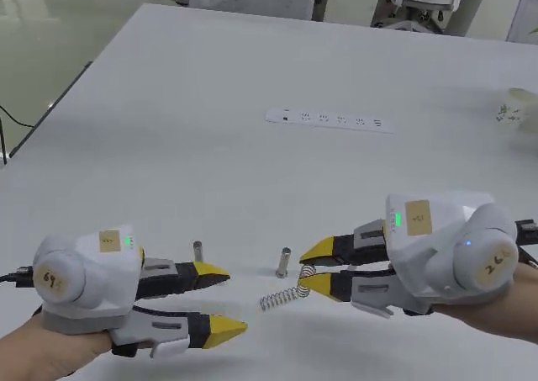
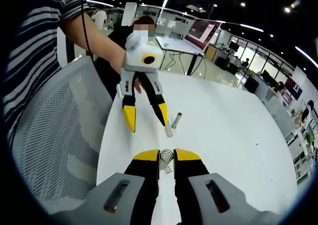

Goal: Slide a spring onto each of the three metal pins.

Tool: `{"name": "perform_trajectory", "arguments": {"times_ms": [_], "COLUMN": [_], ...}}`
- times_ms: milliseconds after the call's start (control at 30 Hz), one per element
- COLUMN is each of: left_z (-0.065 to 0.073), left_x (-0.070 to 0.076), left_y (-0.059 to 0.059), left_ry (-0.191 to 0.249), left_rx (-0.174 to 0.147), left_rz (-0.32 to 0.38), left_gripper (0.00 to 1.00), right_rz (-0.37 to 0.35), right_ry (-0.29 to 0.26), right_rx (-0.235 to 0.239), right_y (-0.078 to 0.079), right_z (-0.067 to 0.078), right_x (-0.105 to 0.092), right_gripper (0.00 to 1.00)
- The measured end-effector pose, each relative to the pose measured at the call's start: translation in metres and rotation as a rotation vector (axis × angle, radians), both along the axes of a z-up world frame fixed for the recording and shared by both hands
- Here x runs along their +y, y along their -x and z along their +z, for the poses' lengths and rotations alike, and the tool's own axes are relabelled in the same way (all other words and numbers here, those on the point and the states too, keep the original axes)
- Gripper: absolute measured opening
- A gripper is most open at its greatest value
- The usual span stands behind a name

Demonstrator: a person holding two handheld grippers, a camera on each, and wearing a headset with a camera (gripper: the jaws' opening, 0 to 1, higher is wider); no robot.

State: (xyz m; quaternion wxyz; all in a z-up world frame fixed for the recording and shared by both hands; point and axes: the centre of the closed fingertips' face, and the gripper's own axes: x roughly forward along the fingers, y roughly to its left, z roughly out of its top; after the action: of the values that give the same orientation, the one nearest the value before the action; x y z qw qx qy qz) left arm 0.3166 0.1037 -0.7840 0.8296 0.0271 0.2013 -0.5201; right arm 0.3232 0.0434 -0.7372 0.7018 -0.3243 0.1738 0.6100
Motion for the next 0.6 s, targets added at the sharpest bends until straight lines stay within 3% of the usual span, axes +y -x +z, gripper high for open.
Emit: {"name": "perform_trajectory", "arguments": {"times_ms": [300,600], "left_z": [-0.004,-0.005], "left_x": [0.021,0.040], "left_y": [0.004,0.001], "left_ry": [-0.001,-0.016], "left_rx": [0.016,0.002], "left_rz": [0.042,0.110], "left_gripper": [0.45,0.58], "right_rz": [-0.038,-0.078], "right_ry": [0.006,0.018], "right_rx": [-0.001,-0.004], "right_y": [-0.008,-0.016], "right_z": [-0.003,-0.005], "right_x": [-0.012,-0.026], "right_gripper": [0.07,0.07]}}
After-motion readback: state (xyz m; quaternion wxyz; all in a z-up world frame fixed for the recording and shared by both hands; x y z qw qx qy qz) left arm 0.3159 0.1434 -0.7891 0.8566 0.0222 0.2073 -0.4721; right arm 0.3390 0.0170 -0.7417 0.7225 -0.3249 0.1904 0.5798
